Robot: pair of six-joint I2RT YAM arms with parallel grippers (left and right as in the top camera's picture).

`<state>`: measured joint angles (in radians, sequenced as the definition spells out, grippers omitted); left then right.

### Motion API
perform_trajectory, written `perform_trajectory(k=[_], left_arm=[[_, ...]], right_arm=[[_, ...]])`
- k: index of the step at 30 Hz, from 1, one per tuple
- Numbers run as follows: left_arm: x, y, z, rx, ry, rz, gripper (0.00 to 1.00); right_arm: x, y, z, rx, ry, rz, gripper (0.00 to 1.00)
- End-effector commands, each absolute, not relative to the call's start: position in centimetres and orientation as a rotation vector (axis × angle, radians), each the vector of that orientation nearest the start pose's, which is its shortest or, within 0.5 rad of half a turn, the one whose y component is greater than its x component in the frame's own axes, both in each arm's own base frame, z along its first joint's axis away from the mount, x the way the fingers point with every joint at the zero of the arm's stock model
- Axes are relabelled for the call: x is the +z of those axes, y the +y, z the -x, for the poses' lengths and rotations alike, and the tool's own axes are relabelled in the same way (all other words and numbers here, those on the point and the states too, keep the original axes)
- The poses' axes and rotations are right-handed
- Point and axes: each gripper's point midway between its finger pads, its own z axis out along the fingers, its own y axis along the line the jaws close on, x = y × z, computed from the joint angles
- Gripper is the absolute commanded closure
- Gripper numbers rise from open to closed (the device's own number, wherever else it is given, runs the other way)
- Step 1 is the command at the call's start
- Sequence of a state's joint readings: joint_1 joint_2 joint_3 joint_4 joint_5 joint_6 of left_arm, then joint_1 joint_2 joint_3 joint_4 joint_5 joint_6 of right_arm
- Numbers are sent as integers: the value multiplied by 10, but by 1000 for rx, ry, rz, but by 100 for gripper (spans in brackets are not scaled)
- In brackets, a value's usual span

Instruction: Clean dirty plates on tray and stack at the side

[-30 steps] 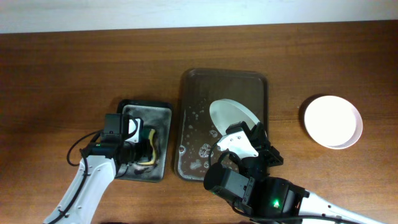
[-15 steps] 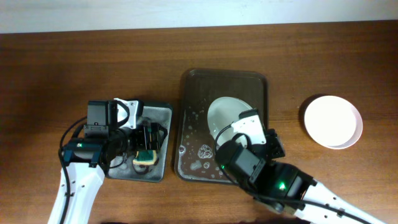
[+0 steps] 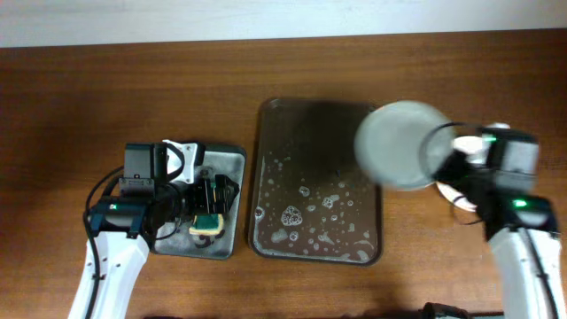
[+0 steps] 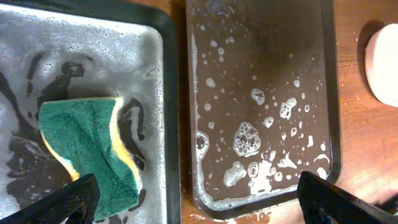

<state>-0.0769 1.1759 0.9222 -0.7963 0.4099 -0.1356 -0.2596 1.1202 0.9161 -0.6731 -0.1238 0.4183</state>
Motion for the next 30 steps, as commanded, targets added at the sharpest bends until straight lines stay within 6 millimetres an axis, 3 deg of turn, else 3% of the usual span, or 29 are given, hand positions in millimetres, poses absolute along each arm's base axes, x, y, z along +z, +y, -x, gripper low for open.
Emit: perform_trajectory(k=[1,3,4,8,9,10,12,14,16,17,19,21,24,28,30], left_arm=[[161,-91,-283,-624,2582,-74,0],[161,-91,-283,-624,2582,-74,0],[161,-91,-283,-624,2582,-75,0],[161,-91,-283,-624,2582,-75,0],[161,-91,-283,-624,2582,-74,0],[161,-91,-283,-624,2582,-75,0],[161,-91,-283,-624,2582,-75,0],[161,-91,-283,-624,2582,-75,0],[161,-91,-283,-624,2582,-75,0],[161,-91,-283,-624,2582,-74,0],[161,-91,-283,-624,2582,-74,0],[161,-91,-283,-624,2582,-75,0],[161,-91,-283,-624,2582,-75,0],[161,-91,-283,-624,2582,-74,0],[161,-91,-283,-624,2582,-74,0]], right_arm=[[165,-130,-301,237,2181,-1100,96],[143,-176,-288,159,2144,-1271,96],[118,-198,-277,117,2155,-1388,96],[63,-213,-266,125,2239,-1542,96],[55,-213,-266,129,2254,-1555,85],[52,-215,-271,133,2255,-1534,49],[68,-207,-291,266,2241,-1423,43],[113,-184,-323,467,2213,-1189,41],[153,-152,-340,599,2212,-994,41],[179,-116,-345,662,2243,-812,41],[189,-63,-333,691,2348,-633,41],[169,-17,-305,582,2575,-542,41],[127,32,-277,407,2829,-364,43],[83,85,-241,377,3037,-230,65],[70,105,-221,361,3125,-188,64]])
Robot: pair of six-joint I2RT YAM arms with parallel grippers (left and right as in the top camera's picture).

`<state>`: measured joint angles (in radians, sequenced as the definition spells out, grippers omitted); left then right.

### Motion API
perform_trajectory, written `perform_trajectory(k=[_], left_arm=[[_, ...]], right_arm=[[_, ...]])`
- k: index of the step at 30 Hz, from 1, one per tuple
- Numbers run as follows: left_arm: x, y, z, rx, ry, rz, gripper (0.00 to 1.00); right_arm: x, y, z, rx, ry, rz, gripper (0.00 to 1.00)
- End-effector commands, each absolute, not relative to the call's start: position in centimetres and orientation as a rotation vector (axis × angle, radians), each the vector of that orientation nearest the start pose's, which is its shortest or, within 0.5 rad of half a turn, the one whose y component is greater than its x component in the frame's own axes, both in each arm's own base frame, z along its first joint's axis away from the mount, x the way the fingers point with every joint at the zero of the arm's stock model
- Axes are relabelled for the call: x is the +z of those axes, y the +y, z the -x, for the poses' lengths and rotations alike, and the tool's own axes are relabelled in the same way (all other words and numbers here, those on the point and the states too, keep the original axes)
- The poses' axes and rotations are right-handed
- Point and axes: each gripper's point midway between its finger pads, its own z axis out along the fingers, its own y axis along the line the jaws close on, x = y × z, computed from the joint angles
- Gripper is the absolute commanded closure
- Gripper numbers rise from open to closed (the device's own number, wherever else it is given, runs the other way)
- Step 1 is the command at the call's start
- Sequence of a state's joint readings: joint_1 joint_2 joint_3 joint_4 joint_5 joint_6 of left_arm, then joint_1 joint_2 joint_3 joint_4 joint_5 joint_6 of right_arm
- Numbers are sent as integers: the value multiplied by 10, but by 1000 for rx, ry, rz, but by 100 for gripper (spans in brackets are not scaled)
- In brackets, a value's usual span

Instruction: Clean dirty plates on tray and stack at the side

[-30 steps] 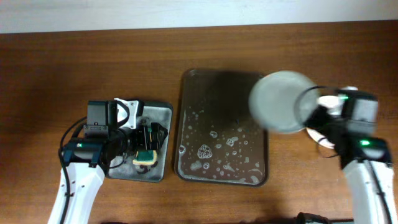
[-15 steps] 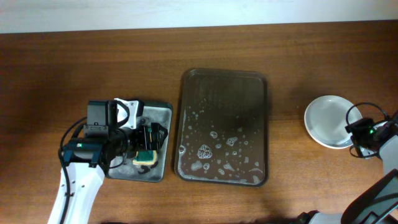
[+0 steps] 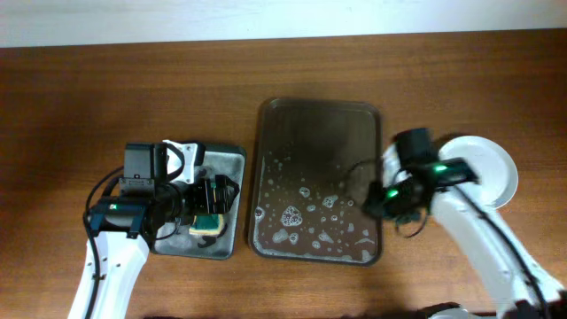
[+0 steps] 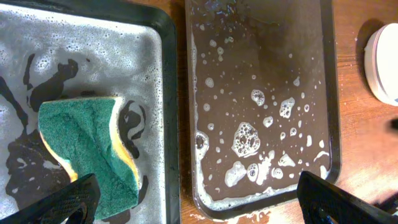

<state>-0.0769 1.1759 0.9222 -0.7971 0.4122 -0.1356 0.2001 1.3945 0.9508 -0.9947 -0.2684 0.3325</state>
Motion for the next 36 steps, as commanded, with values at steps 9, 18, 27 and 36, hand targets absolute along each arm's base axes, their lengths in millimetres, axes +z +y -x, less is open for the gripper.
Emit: perform_trajectory(k=[9,18,27,36], left_arm=[[161,-91,-283,-624,2582,-75,1],[161,-91,-283,-624,2582,-75,0],[161,-91,-283,-624,2582,-75,0],[161,-91,-283,-624,2582,-75,0]], right_arm=[[46,50,-265,-34,2948,-234,54],[-16,45,-256,-127,3108,-163,73],[-14,0,-262,-543,3025,-118,96],[-3,-20,-283,-731,2895,-35,96]])
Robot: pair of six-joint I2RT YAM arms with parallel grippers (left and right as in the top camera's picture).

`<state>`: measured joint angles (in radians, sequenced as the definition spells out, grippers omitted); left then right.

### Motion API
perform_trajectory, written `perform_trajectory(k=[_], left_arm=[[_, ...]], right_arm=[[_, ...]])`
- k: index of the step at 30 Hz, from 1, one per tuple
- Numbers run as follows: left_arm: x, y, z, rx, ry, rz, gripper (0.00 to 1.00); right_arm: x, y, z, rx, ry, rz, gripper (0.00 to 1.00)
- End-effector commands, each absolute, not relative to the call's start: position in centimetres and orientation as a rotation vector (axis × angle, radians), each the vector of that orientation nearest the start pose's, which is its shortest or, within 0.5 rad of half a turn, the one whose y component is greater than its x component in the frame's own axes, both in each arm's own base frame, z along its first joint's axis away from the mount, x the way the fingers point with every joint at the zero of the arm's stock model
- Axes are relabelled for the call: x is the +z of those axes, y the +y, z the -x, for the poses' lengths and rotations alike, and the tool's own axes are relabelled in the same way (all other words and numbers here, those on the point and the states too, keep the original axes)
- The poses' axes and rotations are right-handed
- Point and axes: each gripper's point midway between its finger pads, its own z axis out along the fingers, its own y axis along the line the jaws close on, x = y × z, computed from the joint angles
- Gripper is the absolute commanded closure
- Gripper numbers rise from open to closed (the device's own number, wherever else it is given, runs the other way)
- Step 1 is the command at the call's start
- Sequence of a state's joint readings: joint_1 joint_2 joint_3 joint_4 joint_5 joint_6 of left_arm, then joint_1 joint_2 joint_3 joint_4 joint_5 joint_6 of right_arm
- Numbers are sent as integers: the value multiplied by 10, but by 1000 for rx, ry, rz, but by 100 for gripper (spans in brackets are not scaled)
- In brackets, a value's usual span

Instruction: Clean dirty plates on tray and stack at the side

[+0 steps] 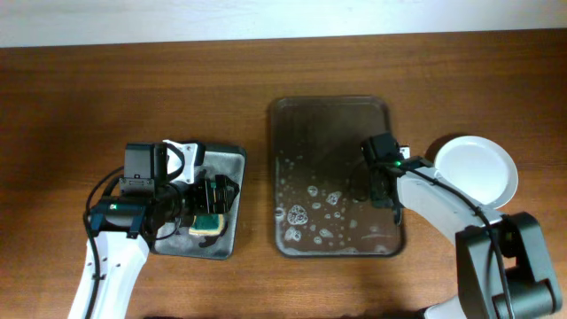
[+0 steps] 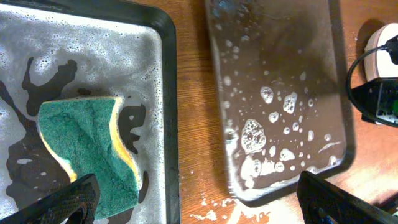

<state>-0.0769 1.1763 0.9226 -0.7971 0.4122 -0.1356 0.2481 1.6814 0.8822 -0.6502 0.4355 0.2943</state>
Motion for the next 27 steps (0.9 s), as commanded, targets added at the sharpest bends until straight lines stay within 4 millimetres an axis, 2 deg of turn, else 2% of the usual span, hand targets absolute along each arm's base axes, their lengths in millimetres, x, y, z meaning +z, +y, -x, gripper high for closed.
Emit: perform_trajectory(k=[1,4,5,8,9,10,11,12,14,15,16,18,19,22,24,27], left_arm=[[161,-91,-283,-624,2582,-75,1],[161,-91,-283,-624,2582,-75,0],[161,-91,-283,-624,2582,-75,1],[161,-91,-283,-624,2582,-74,0],[161,-91,-283,-624,2582,-74,0],[161,-91,-283,-624,2582,-75,1],[161,-91,-283,-624,2582,-74,0],[161,-91,-283,-624,2582,-75,1],[161,-91,-283,-624,2582,-74,0],[161,-91,-283,-624,2582,-75,0],[161,-91,-283,-624,2582,-75,1],[161,-91,-283,-624,2582,-75,0],[161,-91,-283,-624,2582,-75,1],[161,-91,-283,-624,2582,-75,0],[161,-91,-283,-624,2582,-75,0],[161,-91,-283,-624,2582,-75,1]], right_arm=[[-2,-20,-284,-732,2894,-24,94],[4,-18,-288,-708,2879,-30,76],[7,-15,-289,-681,2874,-35,75],[32,7,-296,-452,2833,-58,66],[48,17,-298,-347,2801,-57,61],[78,33,-299,-184,2730,1,54],[94,40,-297,-112,2687,26,49],[152,60,-283,104,2521,76,35],[180,70,-267,223,2438,107,25],[198,79,-253,313,2377,139,16],[213,86,-241,387,2326,169,1],[242,101,-212,538,2207,244,1],[251,107,-201,594,2167,273,1],[283,133,-152,836,2006,441,1],[288,132,-142,836,1969,460,1],[287,121,-145,739,1952,439,1]])
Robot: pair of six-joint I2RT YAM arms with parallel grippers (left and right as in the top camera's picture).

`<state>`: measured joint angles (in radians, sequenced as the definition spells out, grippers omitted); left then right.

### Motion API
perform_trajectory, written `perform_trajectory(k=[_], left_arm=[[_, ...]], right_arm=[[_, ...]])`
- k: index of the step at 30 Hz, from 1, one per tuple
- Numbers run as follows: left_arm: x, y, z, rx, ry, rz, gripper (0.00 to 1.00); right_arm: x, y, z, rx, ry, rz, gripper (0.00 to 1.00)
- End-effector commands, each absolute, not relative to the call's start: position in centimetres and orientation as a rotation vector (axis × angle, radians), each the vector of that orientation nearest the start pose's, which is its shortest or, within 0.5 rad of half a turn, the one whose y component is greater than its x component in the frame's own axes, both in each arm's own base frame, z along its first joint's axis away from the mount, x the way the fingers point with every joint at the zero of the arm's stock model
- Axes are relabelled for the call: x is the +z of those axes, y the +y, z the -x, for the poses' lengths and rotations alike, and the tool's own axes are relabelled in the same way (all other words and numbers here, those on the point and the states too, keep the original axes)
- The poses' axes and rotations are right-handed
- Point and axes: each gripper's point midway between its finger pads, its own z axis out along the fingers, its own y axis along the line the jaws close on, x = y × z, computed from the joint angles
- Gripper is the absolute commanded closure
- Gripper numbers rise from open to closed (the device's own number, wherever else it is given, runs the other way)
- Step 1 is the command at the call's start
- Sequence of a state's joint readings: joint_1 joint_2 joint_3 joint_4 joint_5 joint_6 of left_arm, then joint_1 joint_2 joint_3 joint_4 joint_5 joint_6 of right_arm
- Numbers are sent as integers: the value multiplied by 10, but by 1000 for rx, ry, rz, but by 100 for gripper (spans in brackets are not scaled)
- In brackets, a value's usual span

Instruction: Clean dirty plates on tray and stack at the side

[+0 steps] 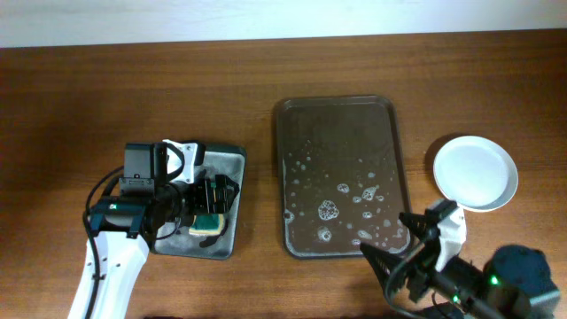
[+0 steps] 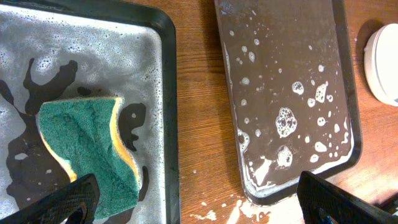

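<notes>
A white plate (image 1: 475, 173) lies on the table to the right of the dark, soap-flecked tray (image 1: 337, 133); the left wrist view catches its edge (image 2: 385, 62) past the tray (image 2: 280, 50). My right gripper (image 1: 409, 244) is low at the table's front, just off the tray's near right corner, fingers apart and empty. My left gripper (image 1: 208, 208) hangs wide open over a green and yellow sponge (image 2: 87, 149), touching nothing; one of its fingertips (image 2: 74, 199) shows at the bottom left of the left wrist view.
The sponge lies in a small, foamy metal tray (image 2: 93, 56) left of the big tray, with a strip of bare wood between the two. White soap splashes mark the wood near the big tray's front corner. The table's front edge is close behind my right arm.
My right gripper was at the big tray's right rim; now it is back at the table's front right. The tray sits a little further right and straighter. My left arm is unchanged.
My right gripper held the white plate above the big tray's far right corner. Then the plate lay on the table to the right, with the gripper over the tray's right edge. Then the tray stood shifted right. Now the gripper is at the front, empty.
</notes>
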<state>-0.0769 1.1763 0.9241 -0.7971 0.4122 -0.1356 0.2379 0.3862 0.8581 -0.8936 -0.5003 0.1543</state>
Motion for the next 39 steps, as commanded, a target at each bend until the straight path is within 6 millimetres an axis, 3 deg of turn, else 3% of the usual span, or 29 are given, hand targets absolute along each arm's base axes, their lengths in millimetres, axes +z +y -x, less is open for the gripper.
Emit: perform_trajectory(k=[1,6,10,14,20,23,27,39], left_arm=[[161,-91,-283,-624,2582,-75,1],[161,-91,-283,-624,2582,-75,0],[161,-91,-283,-624,2582,-74,0],[161,-91,-283,-624,2582,-75,1],[161,-91,-283,-624,2582,-75,1],[161,-91,-283,-624,2582,-75,1],[161,-91,-283,-624,2582,-75,0],[161,-91,-283,-624,2582,-74,1]], right_arm=[[286,117,-148,712,1957,420,1],[279,78,-176,429,1966,251,1],[271,70,-200,207,1766,397,1],[234,68,-208,133,1654,428,1],[181,48,-223,60,1688,345,1],[166,47,-233,50,1664,333,1],[171,47,-242,41,1555,321,1],[159,47,-241,45,1605,326,1]])
